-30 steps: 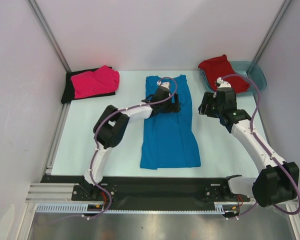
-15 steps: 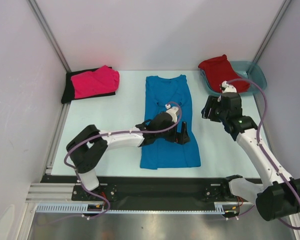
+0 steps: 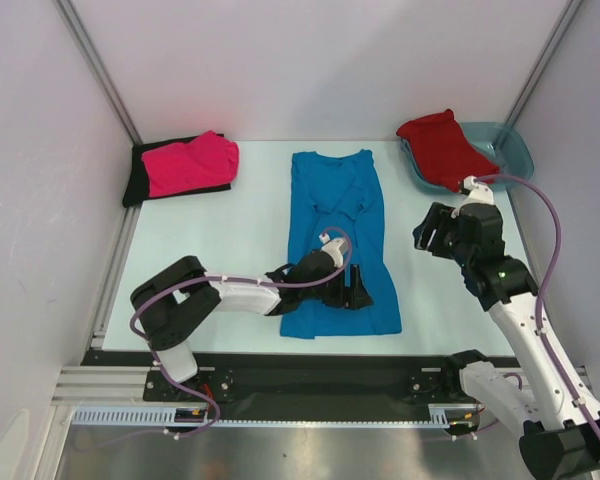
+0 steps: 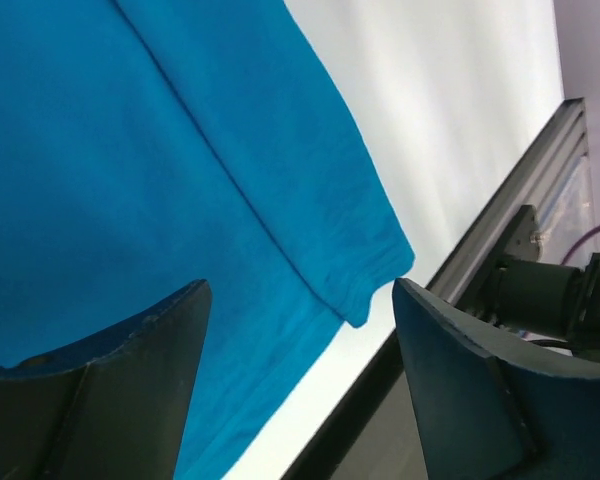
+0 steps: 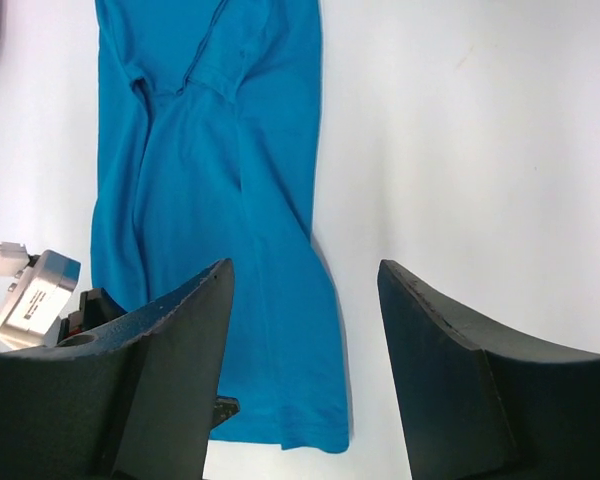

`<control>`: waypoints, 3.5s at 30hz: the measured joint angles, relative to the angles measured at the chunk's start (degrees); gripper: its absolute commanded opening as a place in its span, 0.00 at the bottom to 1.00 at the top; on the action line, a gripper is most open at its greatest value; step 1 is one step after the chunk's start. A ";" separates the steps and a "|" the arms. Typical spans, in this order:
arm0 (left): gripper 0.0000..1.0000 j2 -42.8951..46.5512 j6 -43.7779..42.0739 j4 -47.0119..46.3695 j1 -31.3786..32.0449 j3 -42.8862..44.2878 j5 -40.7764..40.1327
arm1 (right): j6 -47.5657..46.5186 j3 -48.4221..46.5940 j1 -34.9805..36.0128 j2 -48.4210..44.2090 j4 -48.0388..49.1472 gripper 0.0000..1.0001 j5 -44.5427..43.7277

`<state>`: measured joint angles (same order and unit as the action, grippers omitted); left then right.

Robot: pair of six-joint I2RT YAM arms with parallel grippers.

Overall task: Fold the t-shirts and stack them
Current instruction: Fold the tshirt

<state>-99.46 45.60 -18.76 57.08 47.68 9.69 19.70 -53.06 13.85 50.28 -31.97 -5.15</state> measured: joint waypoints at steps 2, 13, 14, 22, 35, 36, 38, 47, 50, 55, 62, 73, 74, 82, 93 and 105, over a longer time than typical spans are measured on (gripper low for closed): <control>0.75 -0.46 1.49 -1.99 0.24 -0.96 0.42 | 0.15 0.46 0.07 -0.79 -0.52 0.65 -0.04; 0.65 -5.60 7.50 -9.66 3.80 -1.62 3.56 | 0.70 1.95 0.33 -2.29 -2.16 0.66 -0.46; 0.63 -5.86 7.78 -9.84 3.96 -1.62 3.74 | 0.79 1.97 0.33 -2.40 -2.27 0.66 -0.46; 0.58 -7.69 9.49 -10.86 4.57 -1.62 4.04 | 1.09 2.12 0.33 -2.73 -2.54 0.66 -0.50; 0.51 -10.12 10.97 -13.35 4.72 -0.57 4.50 | 1.16 2.40 0.33 -2.75 -2.64 0.66 -0.68; 0.51 -10.29 10.97 -13.35 4.76 -0.39 4.55 | 1.16 2.40 0.33 -2.75 -2.67 0.66 -0.68; 0.50 -10.58 10.99 -13.40 4.90 -0.13 4.57 | 1.16 2.43 0.35 -2.75 -2.69 0.66 -0.85; 0.26 -12.28 11.56 -13.42 5.49 1.18 5.16 | 1.16 2.60 0.44 -2.75 -2.93 0.66 -1.07; 0.06 -12.44 11.65 -13.25 5.64 1.20 5.55 | 1.16 2.60 0.44 -2.75 -2.93 0.66 -1.07; 0.00 -12.44 11.28 -13.20 5.84 1.20 5.60 | 1.16 2.60 0.44 -2.75 -2.93 0.66 -1.07; 0.00 -10.16 10.16 -10.19 5.86 1.18 5.60 | 1.16 2.60 0.44 -2.75 -2.93 0.66 -1.07; 0.00 -0.39 9.84 -9.70 5.92 -2.62 7.69 | 1.16 2.60 0.44 -2.75 -2.93 0.66 -1.07; 0.00 -0.07 9.84 -9.51 5.92 -3.21 7.69 | 1.16 2.60 0.44 -2.75 -2.93 0.66 -1.07; 0.01 0.17 9.53 -6.73 5.92 -5.22 7.48 | 1.16 2.60 0.44 -2.89 -2.97 0.66 -1.07; 0.02 0.15 5.25 1.14 5.62 -5.25 1.05 | 4.28 4.09 1.75 -3.34 -4.61 0.66 1.11; 0.62 2.05 2.36 3.50 3.87 -5.46 -2.23 | 12.37 12.02 9.14 -6.58 -8.20 0.65 2.99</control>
<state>-97.41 47.97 -15.27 60.95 42.22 7.46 32.08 -41.04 22.98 43.70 -40.16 -2.15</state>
